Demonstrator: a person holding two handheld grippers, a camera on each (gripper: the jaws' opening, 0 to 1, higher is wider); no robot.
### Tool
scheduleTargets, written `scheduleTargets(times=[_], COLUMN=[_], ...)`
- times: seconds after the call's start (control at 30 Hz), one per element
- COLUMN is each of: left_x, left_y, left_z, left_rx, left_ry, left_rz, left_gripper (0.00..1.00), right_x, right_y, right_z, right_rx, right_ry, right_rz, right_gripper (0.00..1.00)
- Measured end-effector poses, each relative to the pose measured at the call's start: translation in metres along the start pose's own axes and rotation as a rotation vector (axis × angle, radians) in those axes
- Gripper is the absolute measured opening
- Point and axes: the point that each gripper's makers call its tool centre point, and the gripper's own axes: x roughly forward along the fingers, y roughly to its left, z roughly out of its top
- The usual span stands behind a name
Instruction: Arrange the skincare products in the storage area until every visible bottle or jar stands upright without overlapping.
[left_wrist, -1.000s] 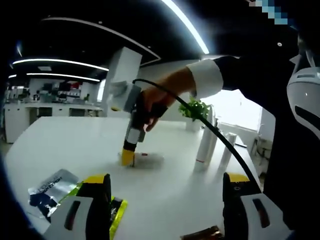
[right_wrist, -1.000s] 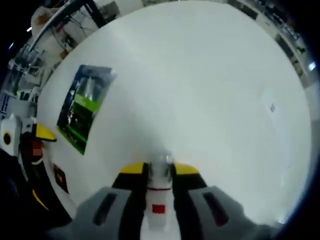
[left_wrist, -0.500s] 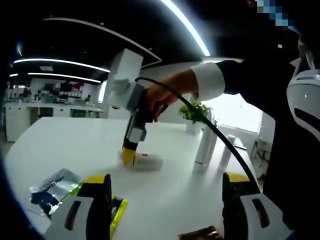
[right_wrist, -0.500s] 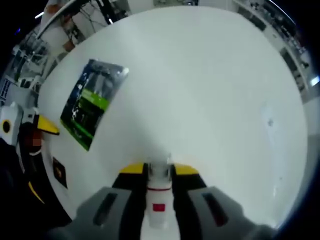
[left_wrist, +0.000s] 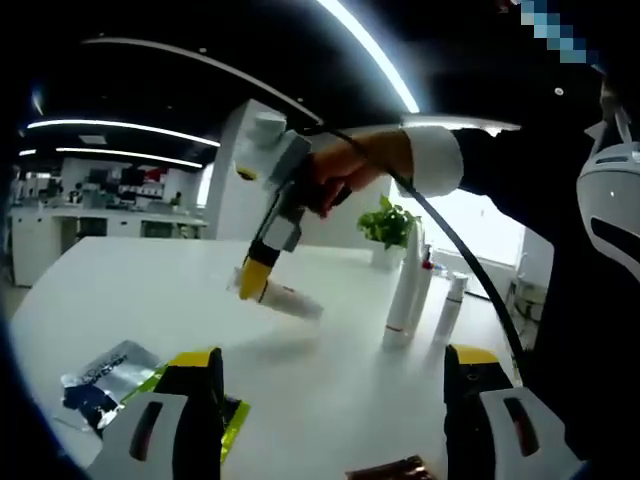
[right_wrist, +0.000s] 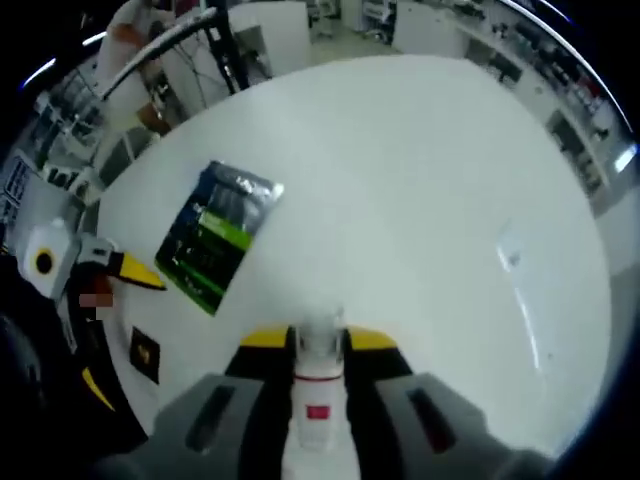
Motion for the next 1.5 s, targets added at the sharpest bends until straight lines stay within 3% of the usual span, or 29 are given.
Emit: scheduleTargets(times=[0.33, 0.57, 0.7, 1.0, 1.27, 1.5], left_x=[0.001, 0.004, 0.006, 0.010, 0.013, 0.016], left_y=[-0.004, -0.008, -0.013, -0.021, -0.028, -0.033], left_z=[0.003, 0.004, 0.004, 0.004, 0.003, 0.001], left_rx=[0.018, 0.025, 0.021, 0.033, 0.030, 0.033], left_ry=[-0.002, -0.004, -0.008, 0.002, 0.004, 0.014], left_rz=[0.008, 0.011, 0.002, -0.016, -0.031, -0.039], left_gripper=[0.93, 0.92, 0.92, 0.92, 0.92, 0.92], right_x=[-0.062, -0.100, -0.119, -0.159, -0.183, -0.207], right_y=[0.010, 0.024, 0.031, 0.033, 0.039, 0.051], right_z=[0.026, 0.031, 0.027, 0.029, 0.016, 0.004], right_rx=[0.027, 0.044, 0.034, 0.111, 0.107, 0.108], right_ry=[-0.199, -0.320, -0.363, -0.504, -0.574, -0.692], right_rz=[0.005, -0.006, -0.015, -0.023, -0.050, -0.087], right_gripper=[0.17, 0.17, 0.17, 0.17, 0.17, 0.17])
